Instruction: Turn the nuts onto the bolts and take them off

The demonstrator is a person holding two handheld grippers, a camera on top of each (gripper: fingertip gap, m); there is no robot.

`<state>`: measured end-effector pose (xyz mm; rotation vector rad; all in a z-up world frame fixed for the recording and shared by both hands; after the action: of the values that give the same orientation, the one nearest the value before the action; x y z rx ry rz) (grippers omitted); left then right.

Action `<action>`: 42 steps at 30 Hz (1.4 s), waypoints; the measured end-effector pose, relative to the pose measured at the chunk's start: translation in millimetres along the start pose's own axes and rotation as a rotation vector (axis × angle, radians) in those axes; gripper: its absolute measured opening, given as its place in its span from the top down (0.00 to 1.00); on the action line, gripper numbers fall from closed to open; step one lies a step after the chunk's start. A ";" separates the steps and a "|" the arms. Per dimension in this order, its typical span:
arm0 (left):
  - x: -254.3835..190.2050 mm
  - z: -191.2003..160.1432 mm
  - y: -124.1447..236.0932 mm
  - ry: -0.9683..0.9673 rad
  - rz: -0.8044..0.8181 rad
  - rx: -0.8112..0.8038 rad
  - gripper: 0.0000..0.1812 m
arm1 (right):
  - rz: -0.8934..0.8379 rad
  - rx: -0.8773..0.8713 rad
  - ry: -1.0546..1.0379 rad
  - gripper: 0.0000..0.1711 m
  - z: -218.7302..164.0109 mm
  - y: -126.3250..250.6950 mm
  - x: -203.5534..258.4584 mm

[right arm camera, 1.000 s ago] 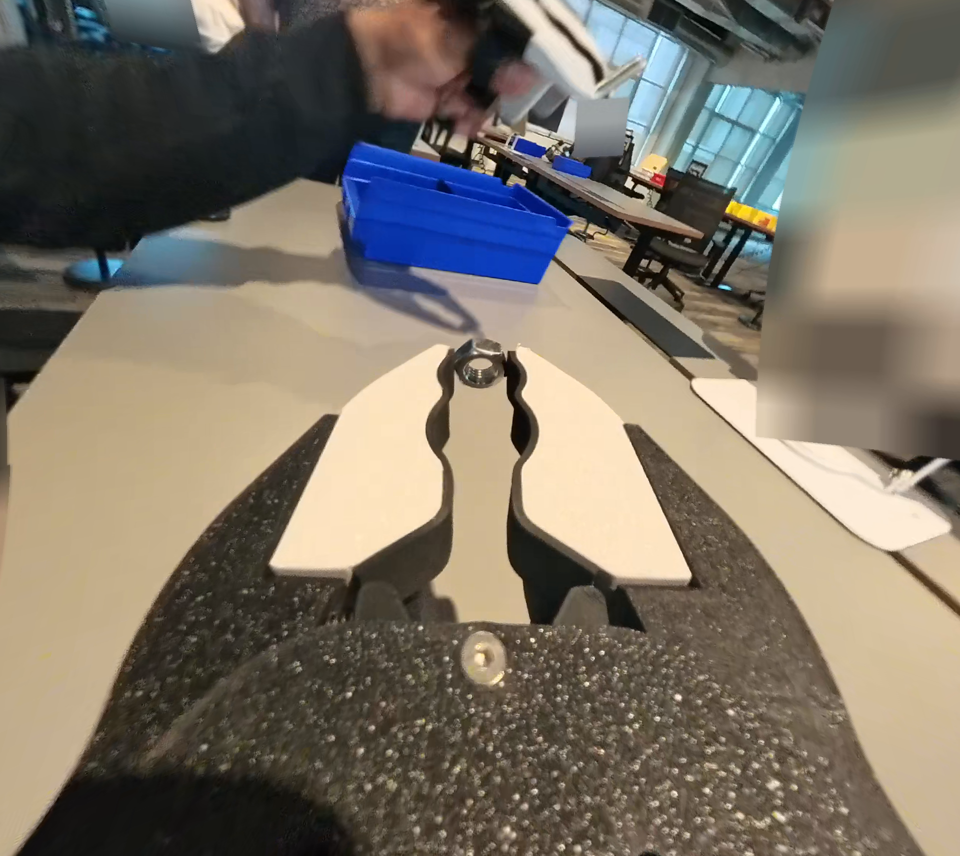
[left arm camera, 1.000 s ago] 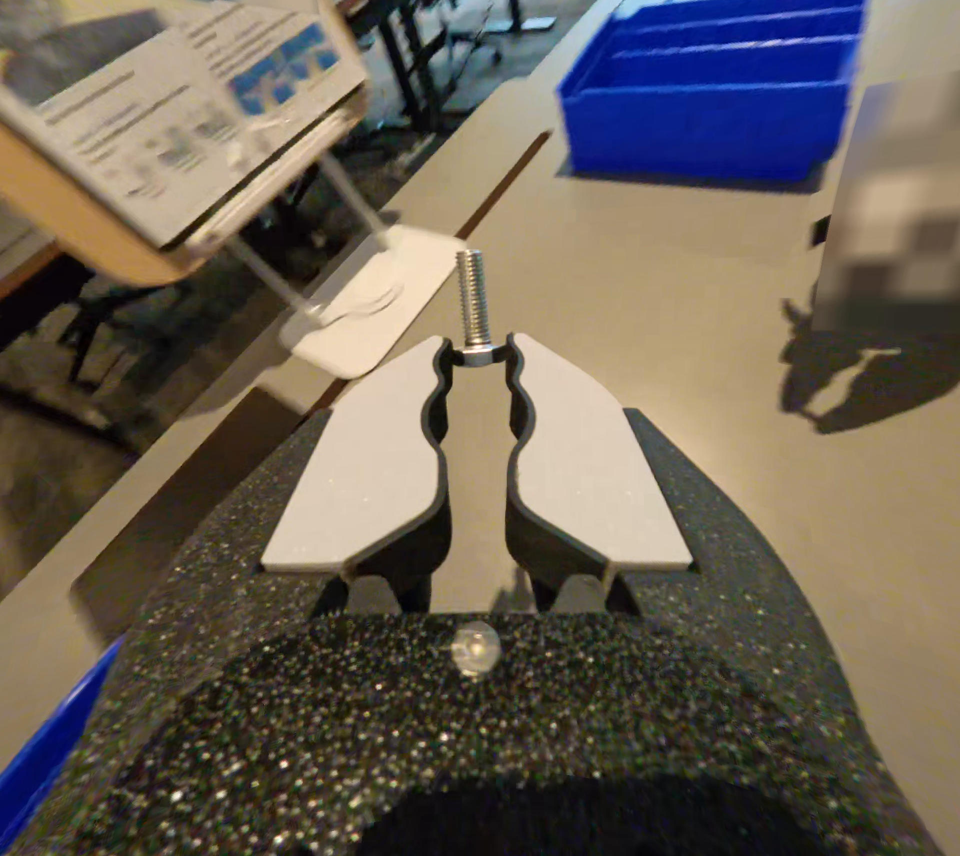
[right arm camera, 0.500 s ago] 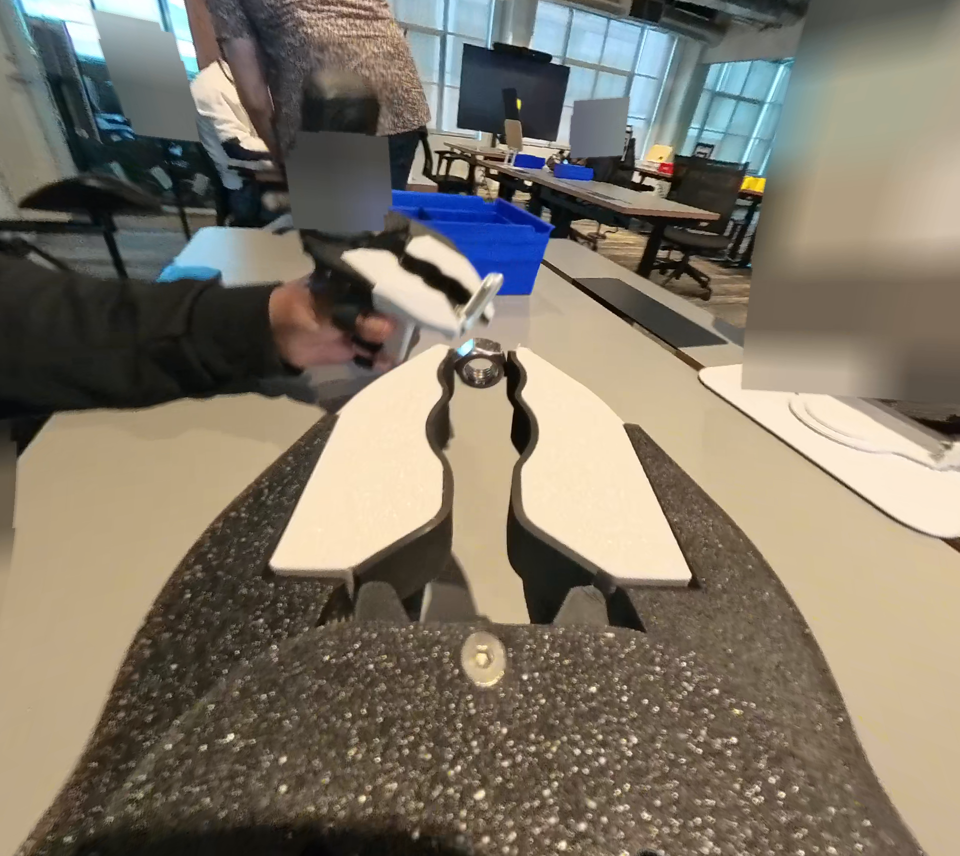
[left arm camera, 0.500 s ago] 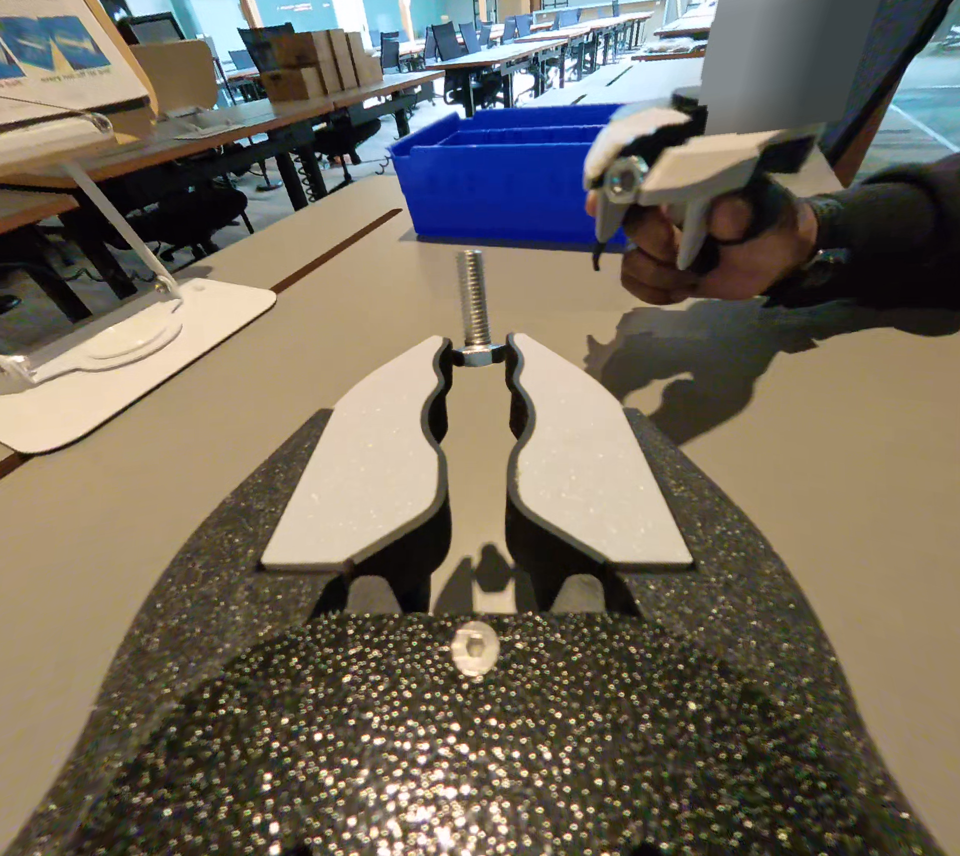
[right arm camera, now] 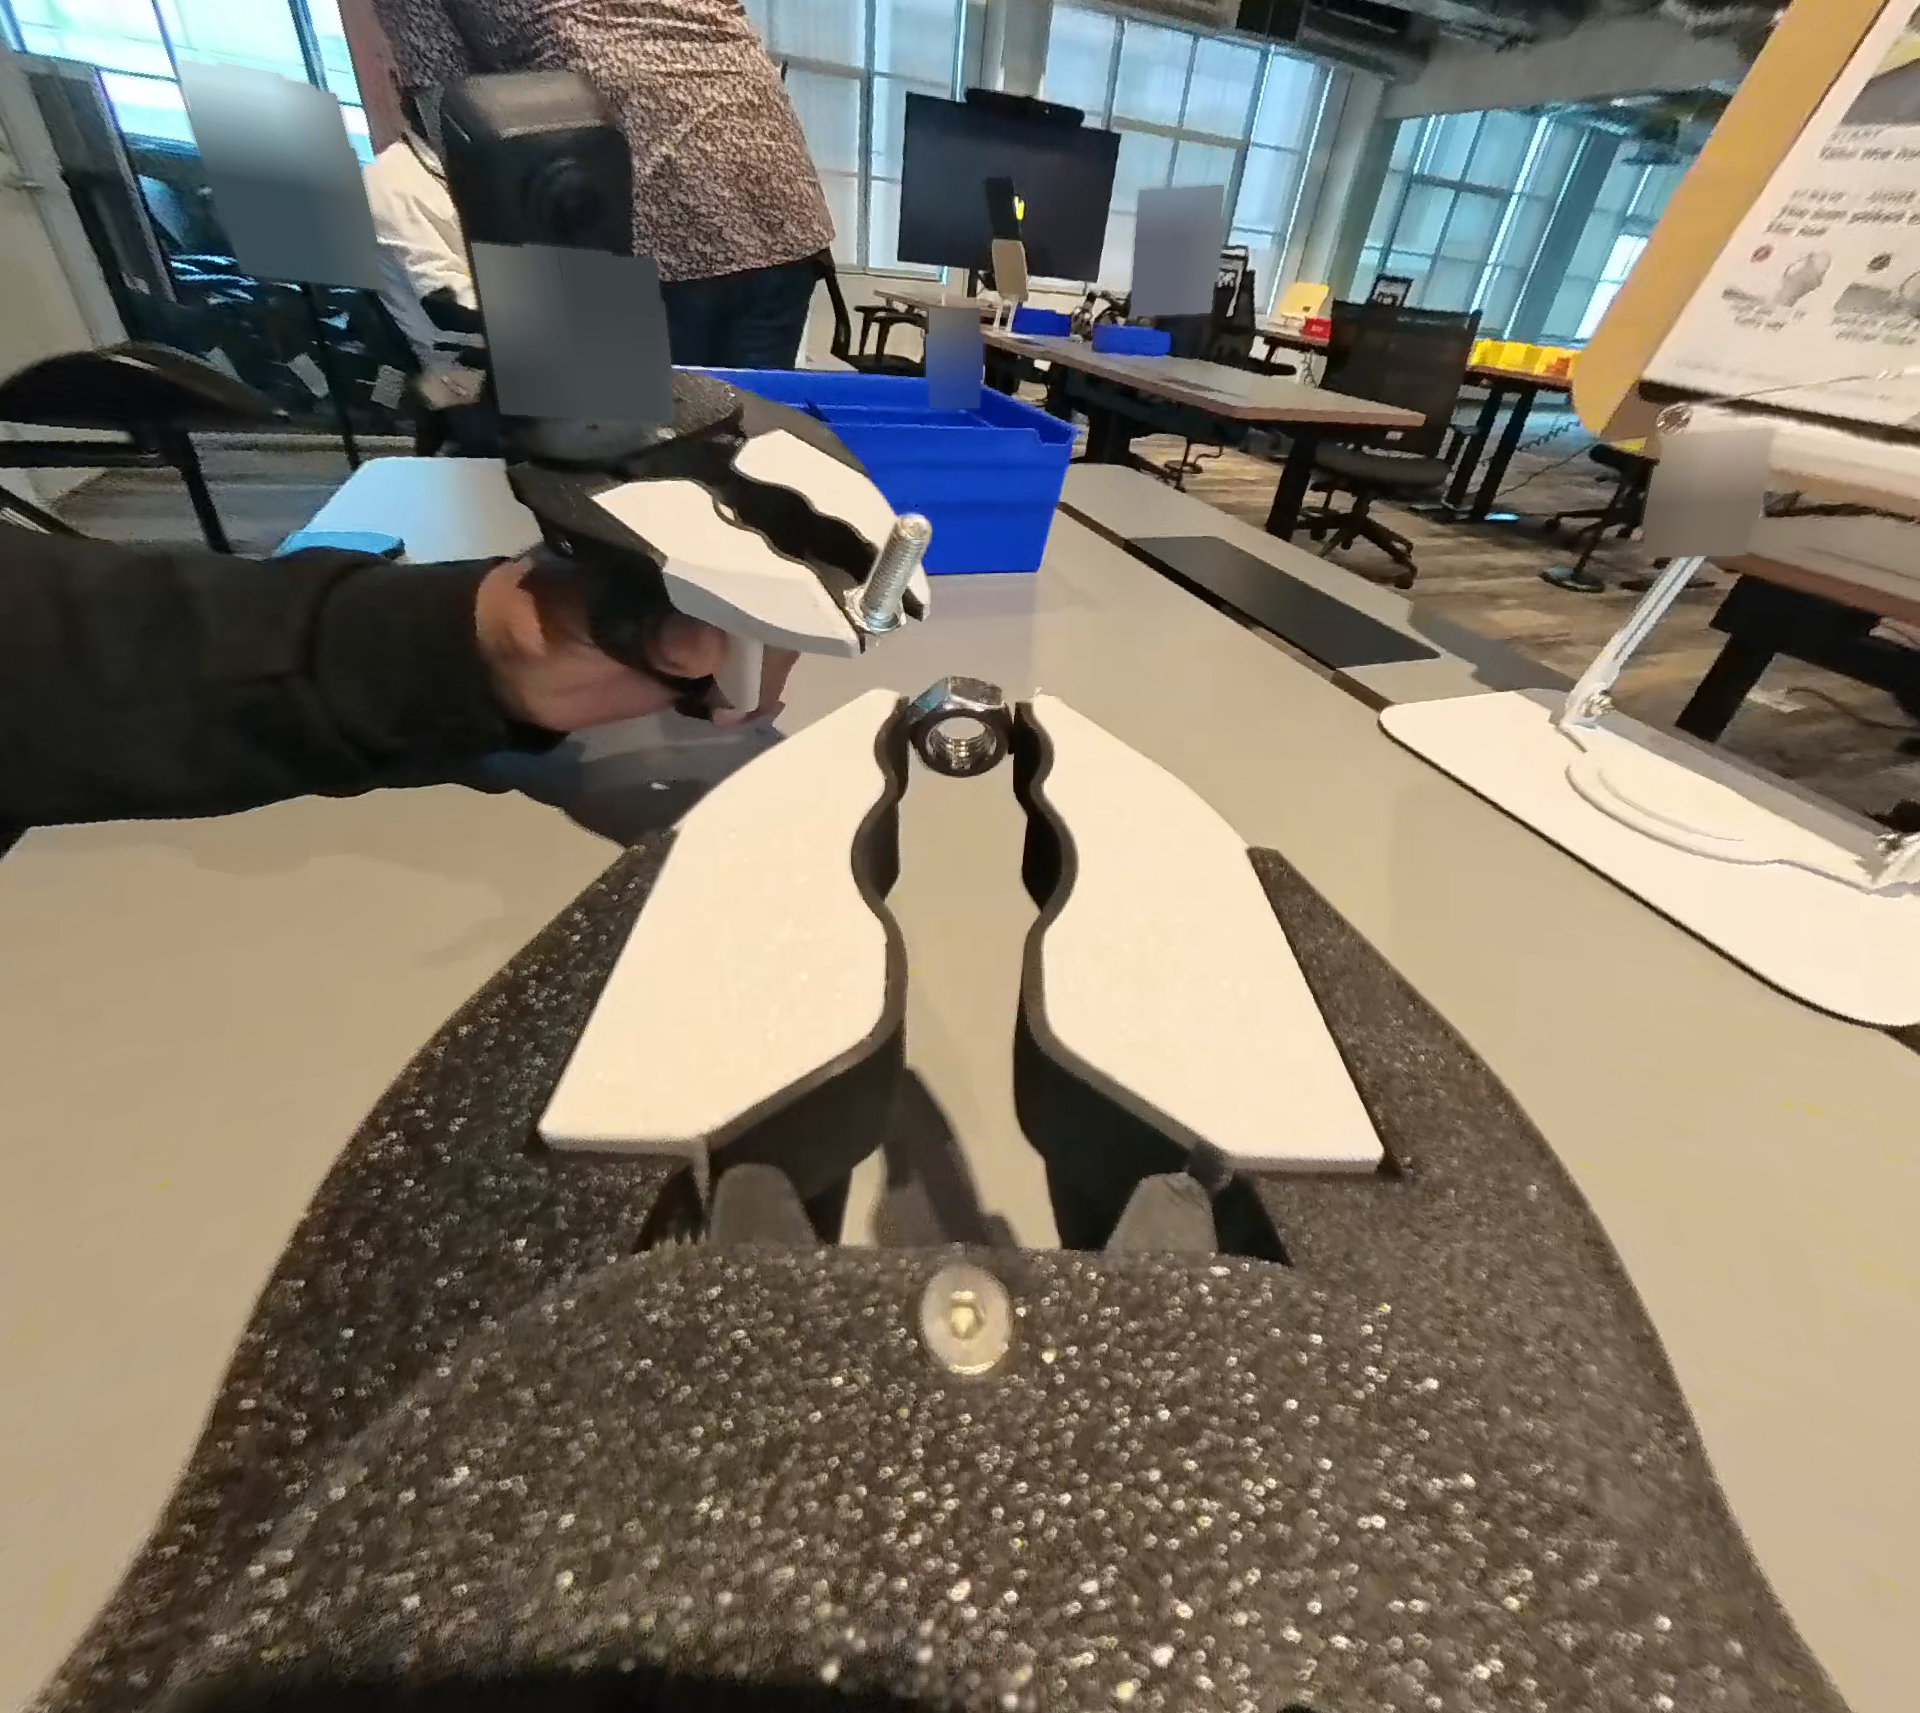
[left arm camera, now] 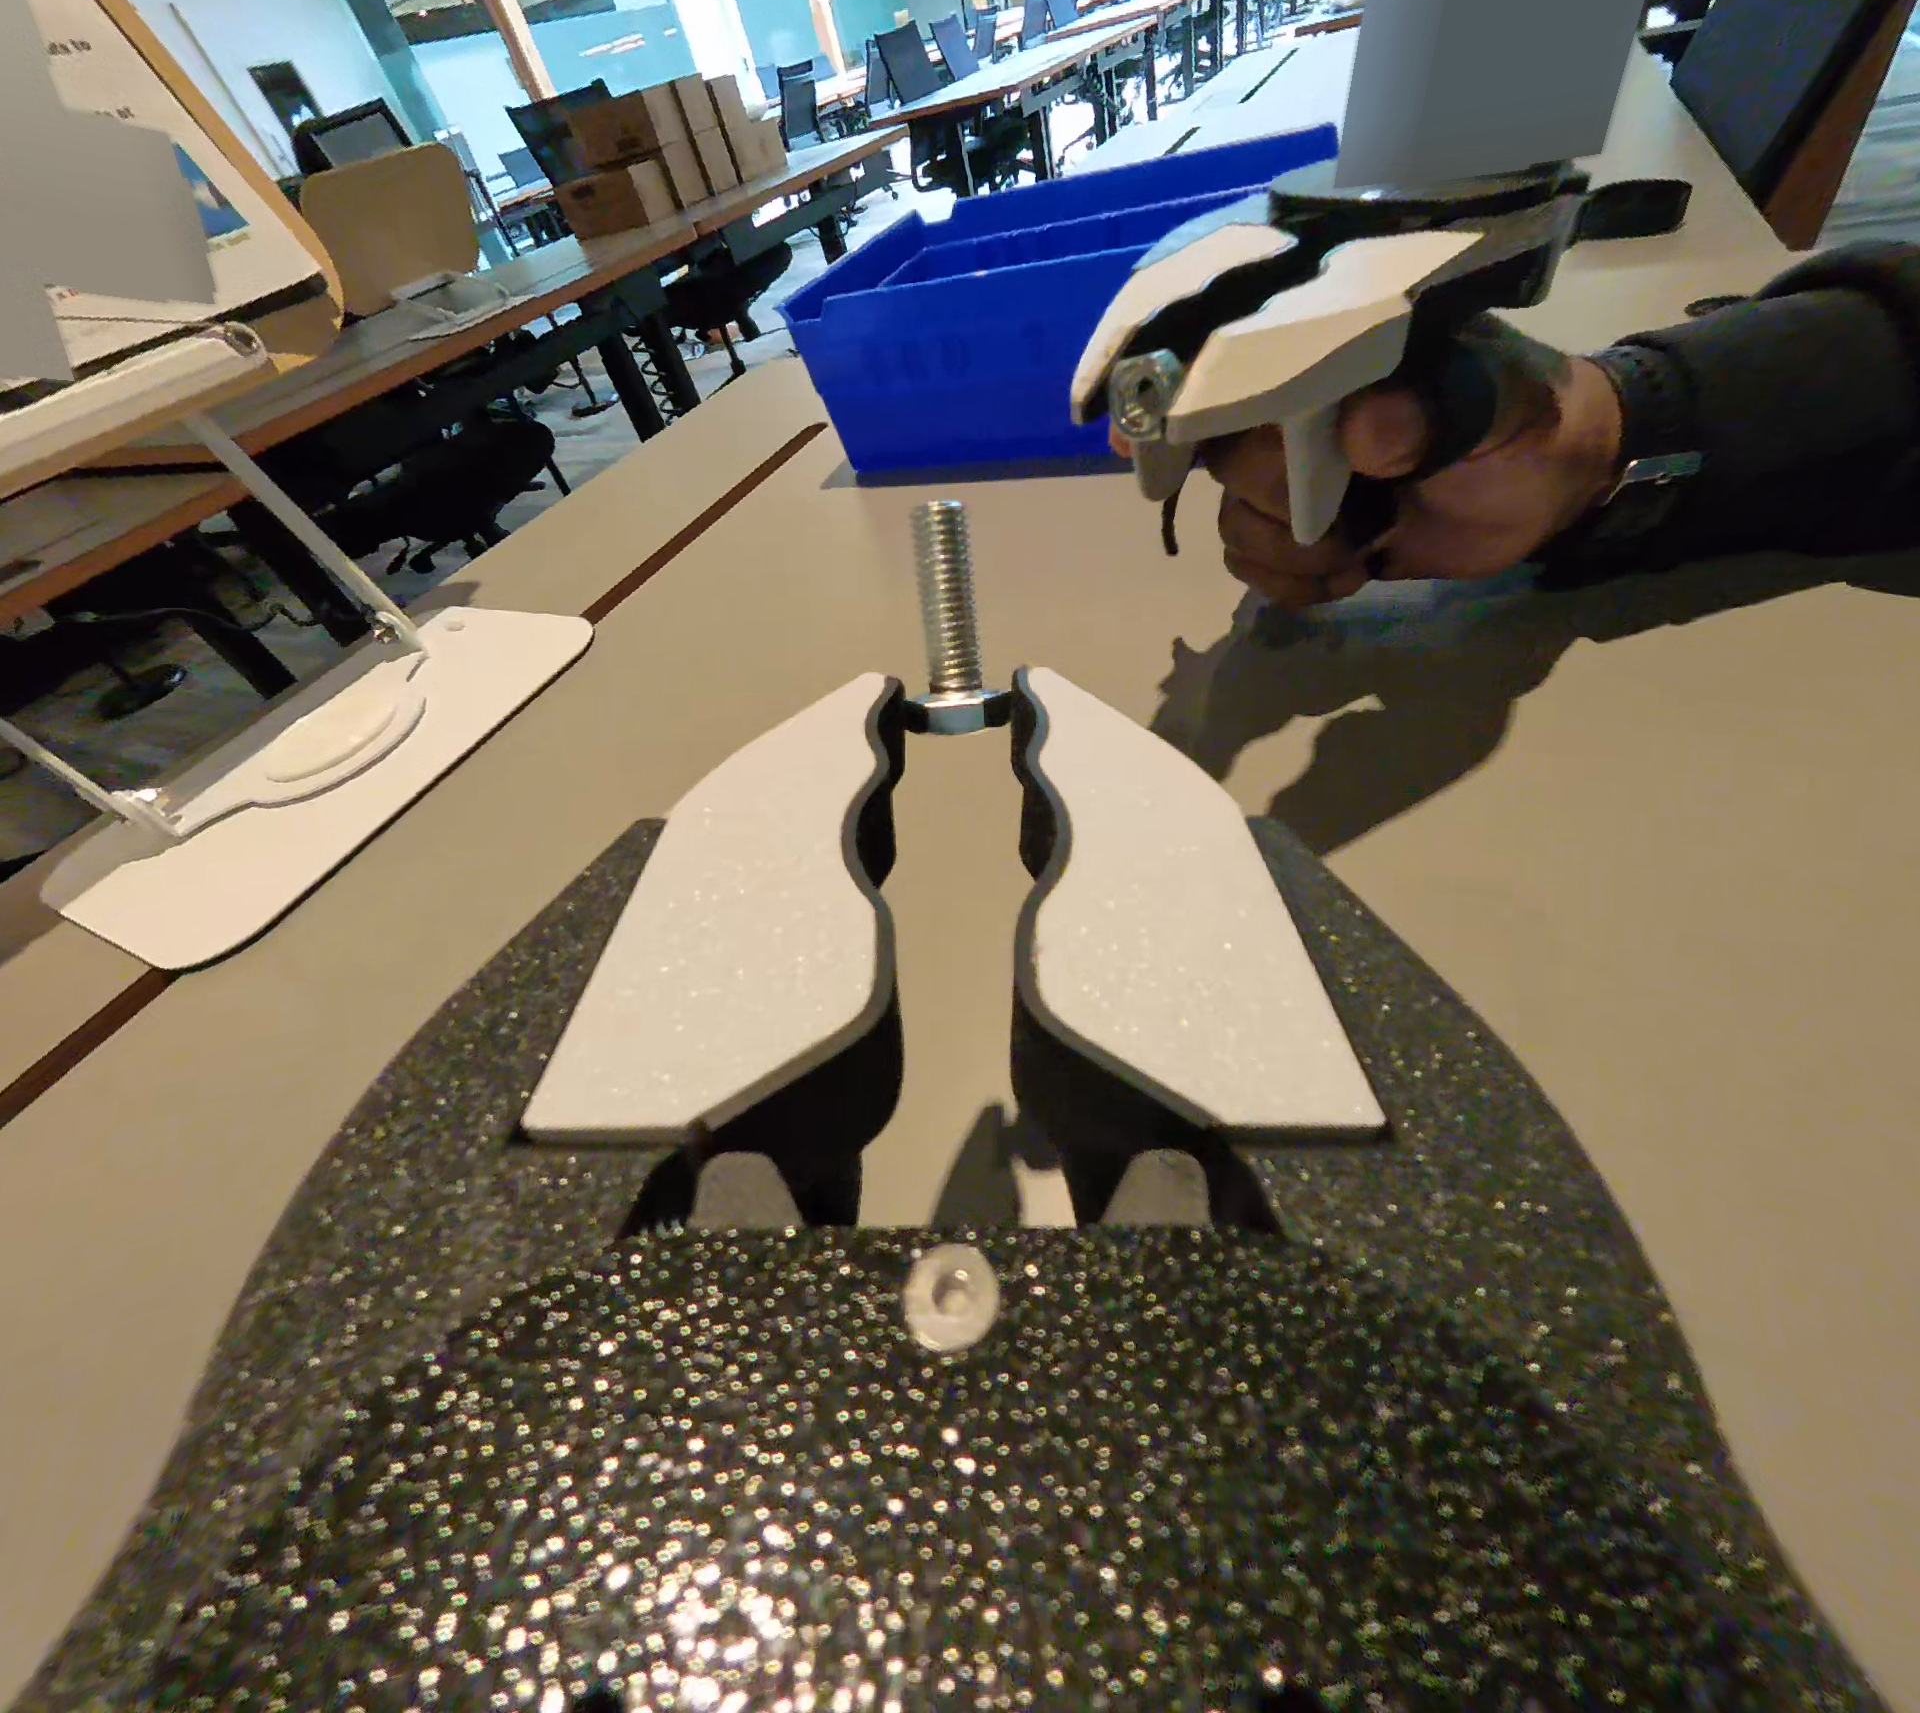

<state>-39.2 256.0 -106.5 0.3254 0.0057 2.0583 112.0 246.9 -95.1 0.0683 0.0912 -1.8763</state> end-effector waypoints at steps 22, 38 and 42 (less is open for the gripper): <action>7.5 1.4 7.5 -0.049 0.048 0.015 0.90 | 0.030 -0.019 0.018 0.89 7.9 -3.1 6.0; 10.4 2.5 9.3 -0.039 0.092 -0.026 0.90 | 0.009 0.018 0.089 0.89 -0.8 -11.5 13.6; 11.5 -10.2 3.7 0.027 0.066 -0.015 0.90 | 0.019 0.000 0.103 0.89 3.7 -12.4 19.9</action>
<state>-50.0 265.5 -113.1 0.2918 -0.0045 2.1270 94.2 231.3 -92.9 0.1650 0.1610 -1.8534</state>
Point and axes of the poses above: each gripper's, where its closed fingertips meet, y back along the fingers, z out of its top, x = y × z across the jaws, the point moved 5 cm from there along y, back along the fingers, and after that the axes turned 3 degrees about z, right-handed, at the moved point
